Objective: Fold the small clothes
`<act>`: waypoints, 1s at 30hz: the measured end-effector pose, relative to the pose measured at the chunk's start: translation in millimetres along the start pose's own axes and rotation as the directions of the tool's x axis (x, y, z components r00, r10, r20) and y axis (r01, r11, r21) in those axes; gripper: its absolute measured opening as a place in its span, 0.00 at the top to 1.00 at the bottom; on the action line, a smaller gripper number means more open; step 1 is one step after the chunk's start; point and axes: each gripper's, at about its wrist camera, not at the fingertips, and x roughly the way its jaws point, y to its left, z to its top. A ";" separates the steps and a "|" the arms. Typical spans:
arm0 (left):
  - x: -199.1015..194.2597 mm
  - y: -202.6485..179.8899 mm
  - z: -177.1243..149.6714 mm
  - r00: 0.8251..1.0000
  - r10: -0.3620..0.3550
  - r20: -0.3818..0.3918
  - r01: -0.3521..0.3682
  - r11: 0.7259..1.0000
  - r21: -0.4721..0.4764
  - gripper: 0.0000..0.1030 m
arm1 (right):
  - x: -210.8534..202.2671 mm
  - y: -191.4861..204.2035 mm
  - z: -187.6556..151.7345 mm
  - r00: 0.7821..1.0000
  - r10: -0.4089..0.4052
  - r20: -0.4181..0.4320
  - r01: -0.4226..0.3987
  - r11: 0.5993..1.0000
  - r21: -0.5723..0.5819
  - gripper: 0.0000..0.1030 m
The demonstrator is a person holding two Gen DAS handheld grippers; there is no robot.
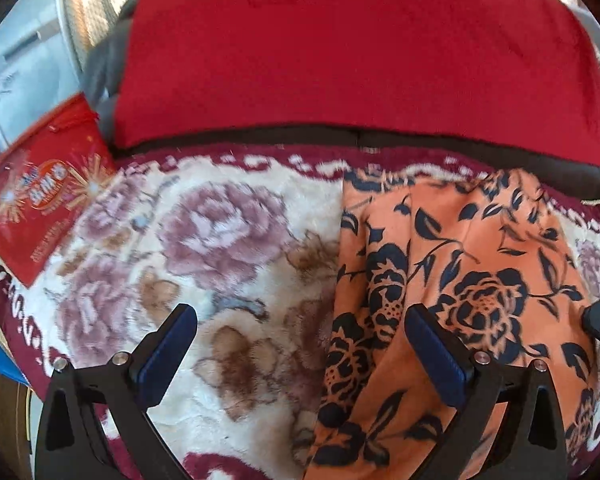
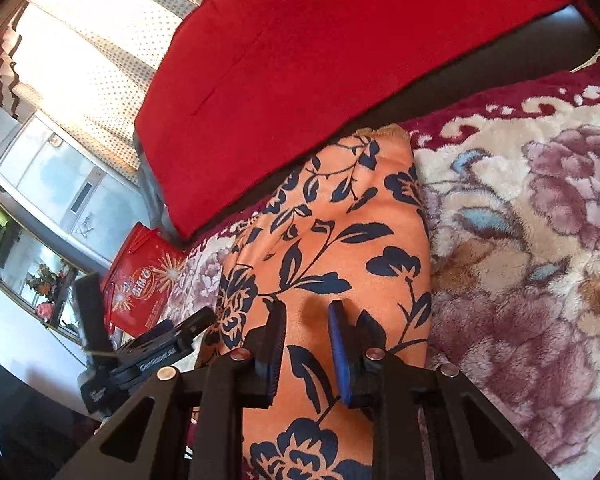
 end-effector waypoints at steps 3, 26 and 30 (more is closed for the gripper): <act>-15.8 3.4 -2.9 0.999 -0.003 0.041 0.003 1.000 -0.005 0.00 | -5.0 3.4 -3.9 1.000 0.014 0.012 -0.014 1.000 0.003 0.74; -23.2 -9.8 -16.0 0.997 -0.025 0.068 0.021 0.998 0.055 0.00 | 9.8 -5.8 -14.2 0.999 0.027 -0.039 -0.027 1.000 -0.010 0.73; -15.8 -9.4 -16.4 0.998 -0.008 0.055 0.005 0.998 0.063 0.00 | 10.2 -8.0 -14.3 0.998 0.038 -0.041 -0.038 0.999 -0.001 0.72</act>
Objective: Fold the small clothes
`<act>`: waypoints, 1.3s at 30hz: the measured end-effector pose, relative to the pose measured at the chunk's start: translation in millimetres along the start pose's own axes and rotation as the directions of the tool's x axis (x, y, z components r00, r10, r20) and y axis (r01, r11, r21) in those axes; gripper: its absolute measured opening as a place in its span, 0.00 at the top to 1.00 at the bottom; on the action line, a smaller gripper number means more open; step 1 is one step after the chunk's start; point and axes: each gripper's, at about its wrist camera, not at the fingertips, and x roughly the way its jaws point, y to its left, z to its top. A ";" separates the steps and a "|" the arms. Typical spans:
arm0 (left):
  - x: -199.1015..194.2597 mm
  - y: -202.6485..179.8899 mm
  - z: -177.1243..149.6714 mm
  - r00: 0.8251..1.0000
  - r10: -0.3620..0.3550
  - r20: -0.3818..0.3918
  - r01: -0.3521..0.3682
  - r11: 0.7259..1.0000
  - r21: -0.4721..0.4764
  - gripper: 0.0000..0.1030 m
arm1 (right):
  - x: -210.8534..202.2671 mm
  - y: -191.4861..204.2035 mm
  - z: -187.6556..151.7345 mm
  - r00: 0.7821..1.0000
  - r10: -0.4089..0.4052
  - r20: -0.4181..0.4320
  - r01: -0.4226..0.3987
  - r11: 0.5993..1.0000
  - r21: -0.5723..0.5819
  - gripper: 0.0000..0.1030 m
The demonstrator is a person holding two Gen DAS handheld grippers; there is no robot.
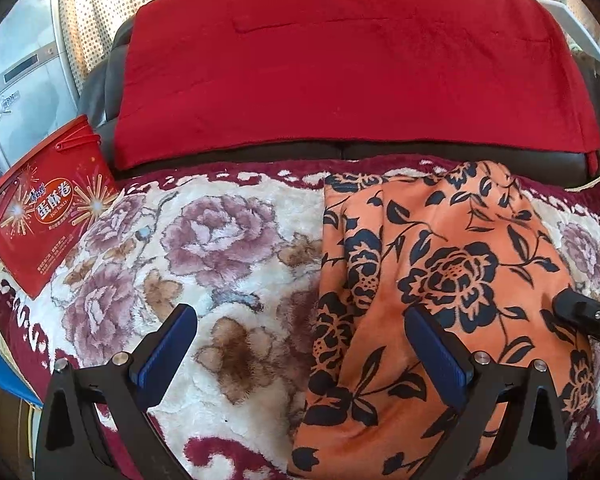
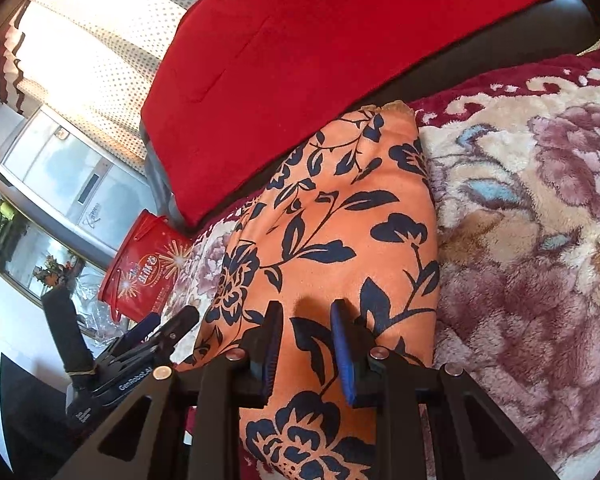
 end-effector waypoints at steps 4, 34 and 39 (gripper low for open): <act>15.5 -2.0 -3.6 0.999 0.018 -0.046 -0.017 1.000 0.025 0.00 | 0.0 -1.9 0.5 1.000 0.004 -0.002 -0.004 1.000 -0.003 0.72; 68.5 48.4 -13.4 0.787 -0.578 -0.216 0.473 0.790 -0.391 0.00 | -36.6 -45.7 6.3 0.998 0.021 0.058 -0.029 0.989 0.147 0.26; 75.3 32.2 -14.8 0.678 -0.703 -0.214 0.578 0.690 -0.436 0.00 | -22.2 -51.1 5.2 0.996 0.078 0.031 -0.083 0.978 0.193 0.26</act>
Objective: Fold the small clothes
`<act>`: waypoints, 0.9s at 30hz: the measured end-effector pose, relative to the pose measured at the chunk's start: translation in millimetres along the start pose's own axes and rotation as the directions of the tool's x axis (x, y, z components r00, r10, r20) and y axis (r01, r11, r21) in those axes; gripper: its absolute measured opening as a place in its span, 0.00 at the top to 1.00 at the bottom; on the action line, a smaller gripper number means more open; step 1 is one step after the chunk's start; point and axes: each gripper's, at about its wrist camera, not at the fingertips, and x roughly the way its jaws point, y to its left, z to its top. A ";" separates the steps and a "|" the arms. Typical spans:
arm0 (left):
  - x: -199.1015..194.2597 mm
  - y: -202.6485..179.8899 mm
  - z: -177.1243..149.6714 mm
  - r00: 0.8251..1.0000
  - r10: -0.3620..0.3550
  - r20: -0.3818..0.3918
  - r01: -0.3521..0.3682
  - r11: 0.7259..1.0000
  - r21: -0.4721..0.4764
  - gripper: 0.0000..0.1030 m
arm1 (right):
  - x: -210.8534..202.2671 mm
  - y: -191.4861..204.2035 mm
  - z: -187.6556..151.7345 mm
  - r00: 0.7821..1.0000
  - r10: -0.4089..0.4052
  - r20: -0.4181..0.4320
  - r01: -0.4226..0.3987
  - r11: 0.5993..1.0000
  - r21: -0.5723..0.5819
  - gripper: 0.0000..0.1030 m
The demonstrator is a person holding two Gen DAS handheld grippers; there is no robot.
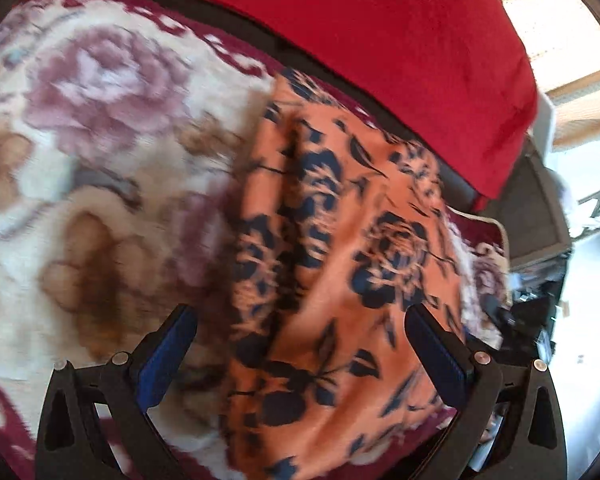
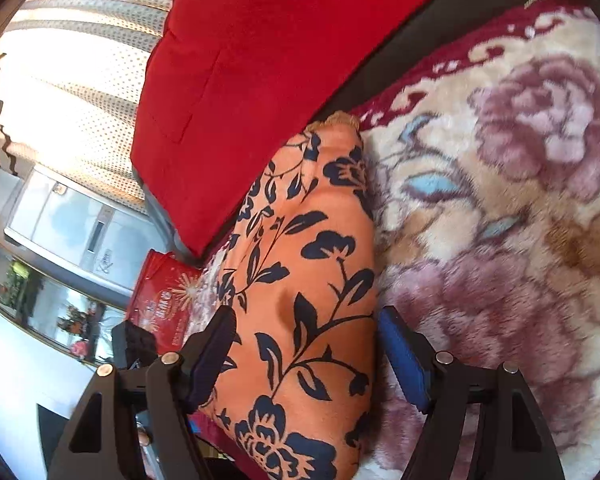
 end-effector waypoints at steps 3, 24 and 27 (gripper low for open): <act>10.2 -2.0 -1.4 0.998 -0.056 -0.036 0.055 0.998 -0.030 0.00 | 7.7 -4.7 -1.2 1.000 0.014 -0.009 -0.014 0.999 0.034 0.25; 37.6 -56.7 -10.8 0.997 -0.077 0.029 0.077 0.997 0.030 0.18 | 37.3 16.8 -9.8 0.995 -0.083 0.052 0.090 0.987 -0.131 0.51; 33.5 -72.1 -11.3 0.995 -0.076 0.069 0.070 0.994 0.086 0.27 | 32.5 26.2 -12.8 0.992 -0.095 0.082 0.108 0.979 -0.174 0.54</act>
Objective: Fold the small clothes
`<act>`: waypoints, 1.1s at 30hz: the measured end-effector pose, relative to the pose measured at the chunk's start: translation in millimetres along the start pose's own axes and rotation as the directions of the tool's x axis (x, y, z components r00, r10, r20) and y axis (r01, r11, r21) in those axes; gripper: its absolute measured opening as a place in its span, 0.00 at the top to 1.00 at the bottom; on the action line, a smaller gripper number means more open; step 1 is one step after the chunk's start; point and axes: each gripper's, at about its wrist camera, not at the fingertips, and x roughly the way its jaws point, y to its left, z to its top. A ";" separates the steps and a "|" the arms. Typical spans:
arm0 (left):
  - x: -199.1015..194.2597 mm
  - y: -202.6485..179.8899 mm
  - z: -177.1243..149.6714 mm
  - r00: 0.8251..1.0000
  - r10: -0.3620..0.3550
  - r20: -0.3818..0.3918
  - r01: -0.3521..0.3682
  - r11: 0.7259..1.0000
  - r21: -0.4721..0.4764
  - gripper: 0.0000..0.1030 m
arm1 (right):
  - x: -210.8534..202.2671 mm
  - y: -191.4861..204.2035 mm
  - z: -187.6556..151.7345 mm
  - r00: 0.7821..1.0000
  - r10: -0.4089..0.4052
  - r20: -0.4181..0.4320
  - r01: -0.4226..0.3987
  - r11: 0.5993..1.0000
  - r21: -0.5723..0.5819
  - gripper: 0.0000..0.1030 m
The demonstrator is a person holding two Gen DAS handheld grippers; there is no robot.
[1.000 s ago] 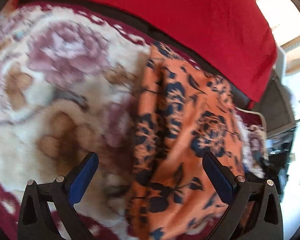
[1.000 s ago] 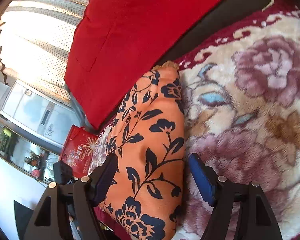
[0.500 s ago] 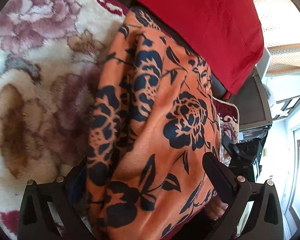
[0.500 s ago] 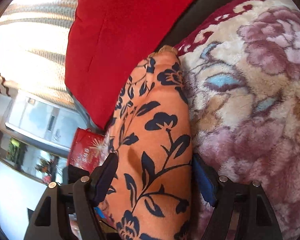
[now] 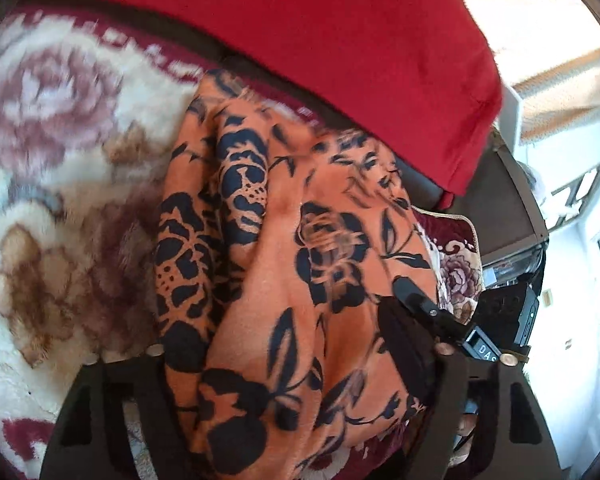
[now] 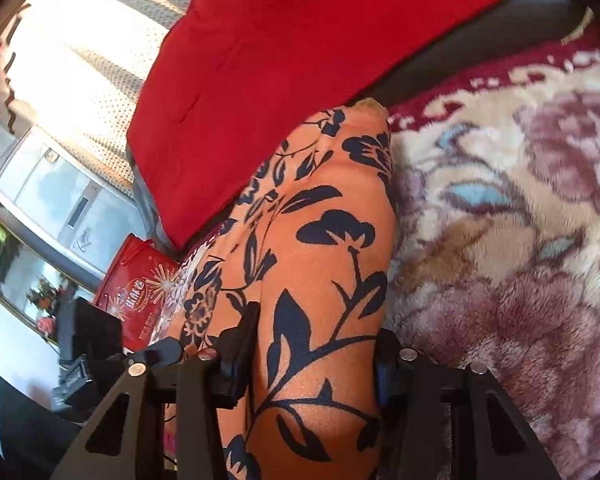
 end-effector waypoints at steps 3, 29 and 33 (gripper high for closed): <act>-0.5 -21.1 -1.3 0.999 0.034 0.024 -0.035 0.996 0.078 0.31 | -6.7 8.1 -1.0 1.000 0.000 0.026 0.001 1.000 -0.031 0.58; 78.0 -68.6 -9.6 0.987 0.109 -0.116 -0.097 0.990 0.102 0.39 | -43.8 -59.0 11.4 1.000 0.000 -0.010 0.002 0.989 0.147 0.45; 72.1 -83.9 -14.7 0.990 0.133 -0.057 -0.119 0.973 0.198 0.52 | -39.7 -58.3 8.5 1.000 0.017 0.003 -0.017 0.989 0.150 0.47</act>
